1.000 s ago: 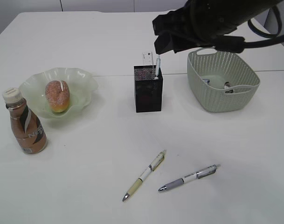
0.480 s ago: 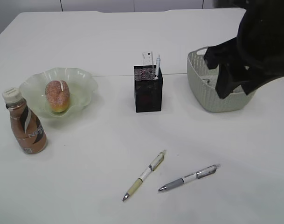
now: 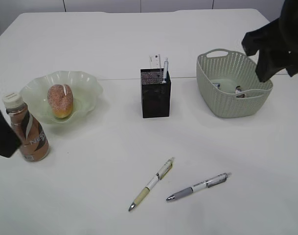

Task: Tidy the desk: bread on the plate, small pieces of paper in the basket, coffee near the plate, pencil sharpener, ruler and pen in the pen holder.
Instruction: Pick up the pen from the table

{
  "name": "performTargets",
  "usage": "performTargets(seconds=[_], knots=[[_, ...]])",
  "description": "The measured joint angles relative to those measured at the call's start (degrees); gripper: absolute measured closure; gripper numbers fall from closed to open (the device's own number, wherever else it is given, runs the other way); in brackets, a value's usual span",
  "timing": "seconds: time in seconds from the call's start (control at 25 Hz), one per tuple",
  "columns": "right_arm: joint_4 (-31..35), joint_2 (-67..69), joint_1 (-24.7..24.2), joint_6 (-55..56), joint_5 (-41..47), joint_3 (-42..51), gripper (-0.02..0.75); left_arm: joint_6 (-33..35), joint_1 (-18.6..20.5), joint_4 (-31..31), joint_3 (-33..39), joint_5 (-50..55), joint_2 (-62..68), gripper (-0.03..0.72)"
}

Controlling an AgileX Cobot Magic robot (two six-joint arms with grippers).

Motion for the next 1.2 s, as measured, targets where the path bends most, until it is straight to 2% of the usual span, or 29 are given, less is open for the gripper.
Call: performTargets(seconds=[0.08,0.24,0.4,0.64,0.76,0.84,0.96,1.2], knots=[[-0.1,-1.8,-0.8,-0.6,0.0,0.0,0.342,-0.4,-3.7,0.4,-1.4,-0.1,2.5,0.334],[-1.1,-5.1,-6.6,-1.3,0.3,0.0,0.342,-0.8,-7.2,0.4,-5.4,-0.9,7.6,0.334],[-6.3,-6.3,-11.0,-1.4,0.9,0.0,0.342,-0.9,-7.5,1.0,-9.2,-1.3,11.6,0.334],[-16.5,-6.3,-11.6,0.2,1.0,0.0,0.342,-1.0,-7.5,2.4,-12.5,-1.1,15.1,0.334],[-18.3,-6.3,-11.6,2.1,1.0,0.0,0.342,-1.0,-7.5,2.7,-13.3,-1.0,16.1,0.334],[-15.9,-6.3,-11.6,2.5,1.1,0.0,0.342,-1.1,-7.5,2.7,-13.5,-1.0,16.2,0.334],[-8.9,-5.9,-11.6,1.0,1.1,0.0,0.342,-1.1,-7.5,2.7,-13.6,-1.0,16.2,0.334],[8.2,-1.9,-11.6,-17.8,1.1,0.0,0.342,-1.1,-7.5,2.7,-13.6,-1.0,16.2,0.334]])
